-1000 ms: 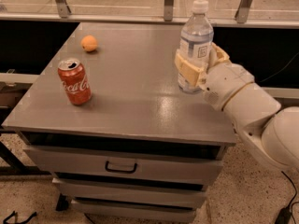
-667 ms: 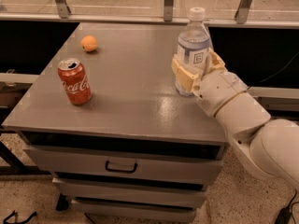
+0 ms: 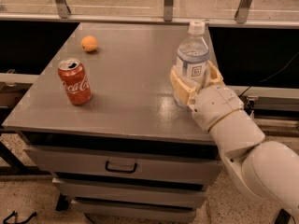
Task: Place blue plastic bottle upright
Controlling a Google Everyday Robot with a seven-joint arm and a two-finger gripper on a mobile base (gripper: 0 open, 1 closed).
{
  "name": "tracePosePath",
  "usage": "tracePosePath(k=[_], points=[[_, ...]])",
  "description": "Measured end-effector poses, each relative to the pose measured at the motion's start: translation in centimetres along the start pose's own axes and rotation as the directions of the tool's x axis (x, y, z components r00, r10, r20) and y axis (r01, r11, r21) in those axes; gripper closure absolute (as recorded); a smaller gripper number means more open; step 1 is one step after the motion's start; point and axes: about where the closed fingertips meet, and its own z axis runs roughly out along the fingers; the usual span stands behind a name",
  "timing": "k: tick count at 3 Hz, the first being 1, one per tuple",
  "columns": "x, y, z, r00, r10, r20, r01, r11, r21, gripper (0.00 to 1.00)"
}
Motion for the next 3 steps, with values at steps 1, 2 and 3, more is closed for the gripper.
tracePosePath(k=[1,2,3], points=[[1.8,0.6,-0.8,1.0,0.019,-0.021,-0.019,0.9997,0.016,1.0],[3.7,0.9,-1.1,0.999,0.033,-0.029,-0.032,0.9991,0.027,1.0],[4.7,1.1,-1.3,0.999,0.043,-0.031,-0.042,0.9984,0.038,0.97]])
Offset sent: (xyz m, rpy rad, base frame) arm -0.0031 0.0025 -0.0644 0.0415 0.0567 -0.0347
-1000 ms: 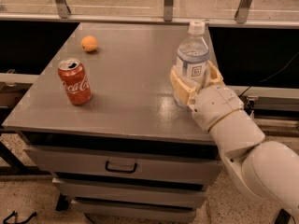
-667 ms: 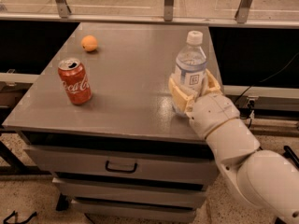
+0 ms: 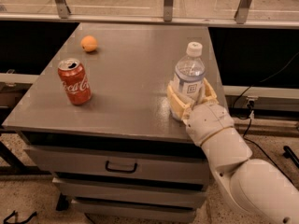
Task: Place blue plastic bottle upright
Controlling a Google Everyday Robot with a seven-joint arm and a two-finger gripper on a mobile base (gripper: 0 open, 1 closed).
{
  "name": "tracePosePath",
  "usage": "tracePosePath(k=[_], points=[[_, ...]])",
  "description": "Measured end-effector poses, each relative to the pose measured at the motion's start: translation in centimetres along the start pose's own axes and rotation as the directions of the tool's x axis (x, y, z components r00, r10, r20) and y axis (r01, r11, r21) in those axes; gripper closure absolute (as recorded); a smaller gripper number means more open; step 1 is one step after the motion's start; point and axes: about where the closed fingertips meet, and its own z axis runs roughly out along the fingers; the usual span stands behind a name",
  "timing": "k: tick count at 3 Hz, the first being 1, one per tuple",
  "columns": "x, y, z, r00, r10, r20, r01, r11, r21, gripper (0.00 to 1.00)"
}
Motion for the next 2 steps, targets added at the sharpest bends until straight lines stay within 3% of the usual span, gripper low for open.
tracePosePath(k=[2], points=[[-0.18,0.09,0.09,1.0,0.0,0.001,0.0,1.0,-0.002,0.51]])
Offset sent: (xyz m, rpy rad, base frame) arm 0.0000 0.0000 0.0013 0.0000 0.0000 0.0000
